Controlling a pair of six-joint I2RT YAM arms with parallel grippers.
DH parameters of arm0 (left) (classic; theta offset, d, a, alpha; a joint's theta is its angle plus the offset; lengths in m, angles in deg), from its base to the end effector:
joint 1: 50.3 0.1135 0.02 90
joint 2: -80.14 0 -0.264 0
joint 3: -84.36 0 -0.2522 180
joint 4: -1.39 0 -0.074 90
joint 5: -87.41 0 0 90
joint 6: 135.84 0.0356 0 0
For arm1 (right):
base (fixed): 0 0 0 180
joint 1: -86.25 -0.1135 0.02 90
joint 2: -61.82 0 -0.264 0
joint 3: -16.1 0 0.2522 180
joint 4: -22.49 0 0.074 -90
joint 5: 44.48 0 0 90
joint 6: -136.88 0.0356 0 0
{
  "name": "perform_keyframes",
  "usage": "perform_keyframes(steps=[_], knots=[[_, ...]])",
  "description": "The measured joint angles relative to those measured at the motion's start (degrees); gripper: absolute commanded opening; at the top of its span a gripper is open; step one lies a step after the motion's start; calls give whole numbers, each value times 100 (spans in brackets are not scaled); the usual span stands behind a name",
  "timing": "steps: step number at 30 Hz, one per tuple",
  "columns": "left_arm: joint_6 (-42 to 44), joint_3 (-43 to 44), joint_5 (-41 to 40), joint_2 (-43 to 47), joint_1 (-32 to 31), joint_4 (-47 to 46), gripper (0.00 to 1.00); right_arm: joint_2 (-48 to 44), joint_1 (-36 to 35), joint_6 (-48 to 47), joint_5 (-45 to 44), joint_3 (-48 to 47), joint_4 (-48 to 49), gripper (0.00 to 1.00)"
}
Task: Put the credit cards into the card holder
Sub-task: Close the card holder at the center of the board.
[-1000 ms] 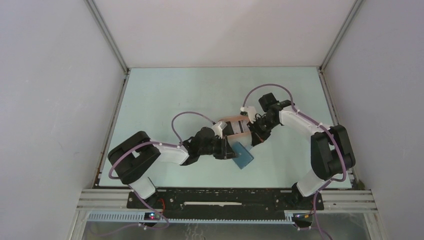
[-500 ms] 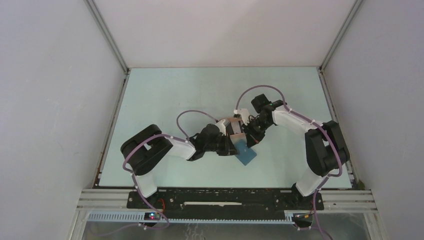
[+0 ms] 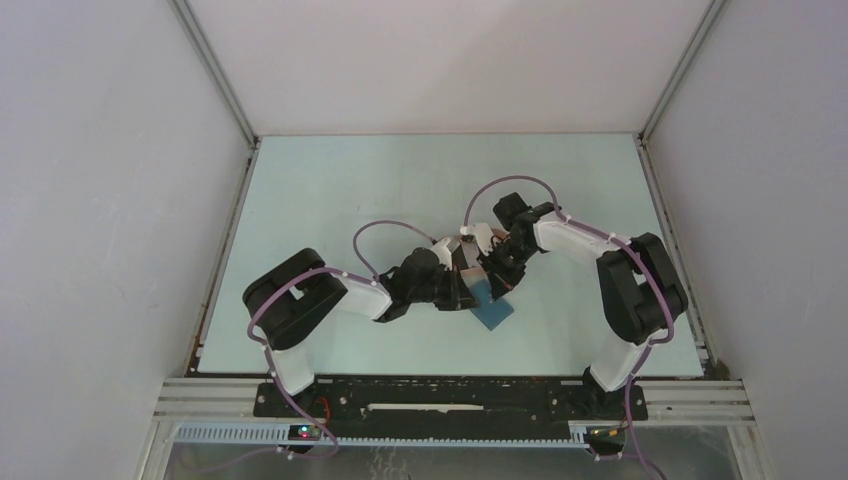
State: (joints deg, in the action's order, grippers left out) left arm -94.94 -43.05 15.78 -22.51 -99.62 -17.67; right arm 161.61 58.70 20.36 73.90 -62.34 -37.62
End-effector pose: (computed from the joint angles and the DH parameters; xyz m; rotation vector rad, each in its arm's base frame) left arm 0.2080 -0.2592 0.1222 0.2229 2.3855 -1.2740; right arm 0.2718 0.1609 0.1777 -1.3712 2.5662 0.7375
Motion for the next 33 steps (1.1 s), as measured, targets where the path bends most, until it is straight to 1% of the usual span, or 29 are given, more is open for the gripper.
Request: perform_keyframes(steps=[17,24,33], knots=[[-96,-190,2,0,28,-341,8,22,-306,-13,-398,-33,17,0],[-350,-699,2,70,116,-975,8,7,-431,-61,-540,-33,26,0],[-494,-1217,-22,424,240,-1165,9,-94,-529,-164,-704,28,76,0]])
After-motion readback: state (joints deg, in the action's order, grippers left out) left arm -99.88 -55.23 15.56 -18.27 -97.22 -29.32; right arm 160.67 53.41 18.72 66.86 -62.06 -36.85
